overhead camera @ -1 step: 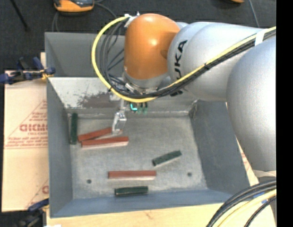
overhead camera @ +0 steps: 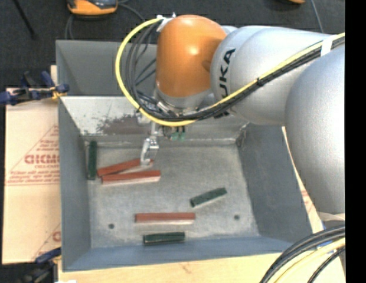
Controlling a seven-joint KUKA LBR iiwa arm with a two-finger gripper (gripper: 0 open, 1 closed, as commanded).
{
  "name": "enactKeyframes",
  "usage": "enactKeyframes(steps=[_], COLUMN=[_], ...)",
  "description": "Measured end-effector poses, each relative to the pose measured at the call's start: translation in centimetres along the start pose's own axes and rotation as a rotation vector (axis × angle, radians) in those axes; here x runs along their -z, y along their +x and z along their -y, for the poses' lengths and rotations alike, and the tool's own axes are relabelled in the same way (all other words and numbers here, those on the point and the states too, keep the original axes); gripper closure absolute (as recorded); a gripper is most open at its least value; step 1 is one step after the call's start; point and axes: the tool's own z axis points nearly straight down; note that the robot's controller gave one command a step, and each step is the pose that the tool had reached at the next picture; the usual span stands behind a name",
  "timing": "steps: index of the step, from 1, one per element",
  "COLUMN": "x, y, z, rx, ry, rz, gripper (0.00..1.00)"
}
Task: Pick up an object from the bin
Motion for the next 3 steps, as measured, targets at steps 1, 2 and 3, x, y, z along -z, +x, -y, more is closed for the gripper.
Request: enactKeyframes(steps=[1,2,3], x=[-6.3,-5.4,-6.9], y=[1.3,1.2,0.7], z=[1.8,1.8,1.2], rx=[0.004,0.003,-0.004], ry=[0.000,0.000,-0.001], rz=[0.001,0.000,0.002], gripper=[0.00,0.00,0.00])
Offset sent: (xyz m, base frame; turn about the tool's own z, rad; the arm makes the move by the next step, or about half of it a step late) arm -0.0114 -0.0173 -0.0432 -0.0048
